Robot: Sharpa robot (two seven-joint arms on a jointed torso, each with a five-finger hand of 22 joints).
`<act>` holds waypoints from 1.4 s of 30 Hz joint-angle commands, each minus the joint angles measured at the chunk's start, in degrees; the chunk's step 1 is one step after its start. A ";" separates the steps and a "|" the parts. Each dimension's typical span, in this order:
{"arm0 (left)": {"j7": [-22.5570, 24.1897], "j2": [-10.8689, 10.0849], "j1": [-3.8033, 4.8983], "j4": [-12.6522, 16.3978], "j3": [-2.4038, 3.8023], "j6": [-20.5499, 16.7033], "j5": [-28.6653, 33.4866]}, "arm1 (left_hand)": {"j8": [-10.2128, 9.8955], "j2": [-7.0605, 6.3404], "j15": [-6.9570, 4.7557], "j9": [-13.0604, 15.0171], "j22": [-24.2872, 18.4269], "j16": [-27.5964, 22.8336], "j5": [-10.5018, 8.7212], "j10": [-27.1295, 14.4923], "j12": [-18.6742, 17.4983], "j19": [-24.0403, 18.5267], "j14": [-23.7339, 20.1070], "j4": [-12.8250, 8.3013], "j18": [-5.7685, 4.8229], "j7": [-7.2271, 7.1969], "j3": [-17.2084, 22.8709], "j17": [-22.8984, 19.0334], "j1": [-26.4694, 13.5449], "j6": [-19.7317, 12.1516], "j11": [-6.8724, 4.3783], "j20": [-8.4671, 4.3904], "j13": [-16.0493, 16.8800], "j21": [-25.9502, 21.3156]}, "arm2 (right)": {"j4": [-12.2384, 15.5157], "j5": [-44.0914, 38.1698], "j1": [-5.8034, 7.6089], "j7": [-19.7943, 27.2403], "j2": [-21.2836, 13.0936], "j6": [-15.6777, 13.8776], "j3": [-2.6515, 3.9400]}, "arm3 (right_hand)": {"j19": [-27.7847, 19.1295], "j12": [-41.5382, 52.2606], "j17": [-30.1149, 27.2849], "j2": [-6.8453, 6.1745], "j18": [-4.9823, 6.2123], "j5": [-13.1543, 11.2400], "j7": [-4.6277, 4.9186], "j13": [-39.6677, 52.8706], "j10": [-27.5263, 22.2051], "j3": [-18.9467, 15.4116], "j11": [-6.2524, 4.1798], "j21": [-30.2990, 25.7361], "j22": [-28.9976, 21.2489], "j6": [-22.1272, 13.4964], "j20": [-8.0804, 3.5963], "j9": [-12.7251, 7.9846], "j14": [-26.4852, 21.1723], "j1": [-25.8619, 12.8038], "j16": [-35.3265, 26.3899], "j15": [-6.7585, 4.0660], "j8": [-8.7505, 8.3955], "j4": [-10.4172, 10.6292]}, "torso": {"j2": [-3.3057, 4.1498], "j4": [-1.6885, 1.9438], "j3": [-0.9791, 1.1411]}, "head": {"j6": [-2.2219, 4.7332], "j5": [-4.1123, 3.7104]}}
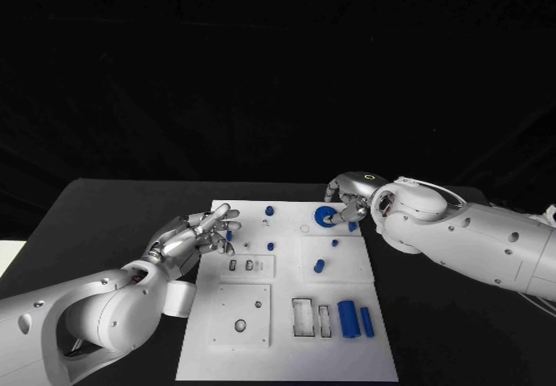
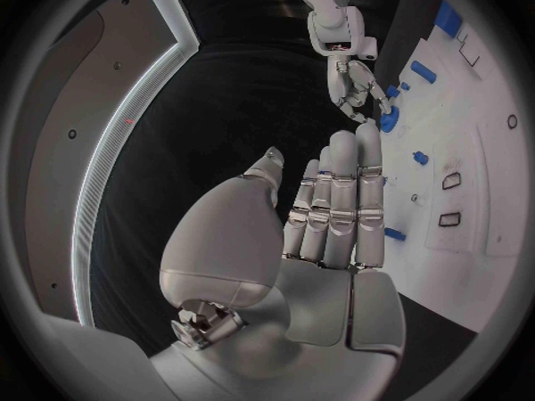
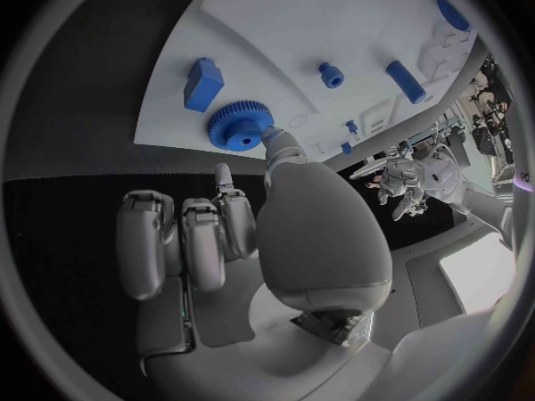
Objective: Assemble the parts on the task board
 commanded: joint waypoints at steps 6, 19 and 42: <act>0.02 0.08 0.04 -0.09 0.03 0.53 -0.03 | -0.38 0.65 -0.15 -0.05 0.02 -0.40 -0.01 -0.41 -0.25 -0.47 -0.46 -0.27 0.22 0.00 0.03 0.03 0.24 -0.13 -0.10 -0.17 0.11 0.03 | 0.67 -1.33 -0.27 0.78 0.00 1.84 0.01 | 0.04 0.20 15.06 0.23 -1.20 0.63 0.05 5.91 0.06 -0.17 0.05 0.29 0.13 -0.86 0.30 0.62 5.98 0.94 0.35 0.53 1.19 -0.12 | -0.04 -0.06 -0.01 | -0.09 -0.05; -0.03 0.12 0.04 -0.15 0.03 0.48 -0.03 | -0.38 0.65 -0.15 -0.05 0.02 -0.40 -0.01 -0.41 -0.25 -0.47 -0.46 -0.27 0.22 0.00 0.03 0.03 0.24 -0.13 -0.10 -0.17 0.11 0.03 | -0.06 -1.35 -0.64 1.09 0.28 2.14 -0.01 | 0.02 -0.12 15.06 1.14 -1.19 1.74 0.00 5.70 -0.27 0.70 -0.02 0.30 0.15 -1.70 0.27 1.59 5.98 1.88 0.35 0.49 2.81 -0.45 | 0.00 -0.03 0.02 | -0.17 0.00; -0.07 0.06 0.04 -0.16 0.03 0.51 -0.03 | -0.41 0.73 -0.14 -0.06 0.01 -0.50 -0.02 -0.46 -0.27 -0.54 -0.49 -0.34 0.23 0.01 0.06 0.05 0.29 -0.14 -0.08 -0.15 0.14 0.02 | -0.77 -0.27 -0.70 2.18 0.34 3.17 -0.01 | 0.10 -0.18 15.06 5.01 -1.22 1.88 -0.22 5.94 -0.12 7.66 -0.44 0.43 0.41 -1.88 -0.04 3.02 5.98 3.35 0.35 0.15 5.57 -0.71 | 0.00 -0.04 0.01 | -0.38 0.12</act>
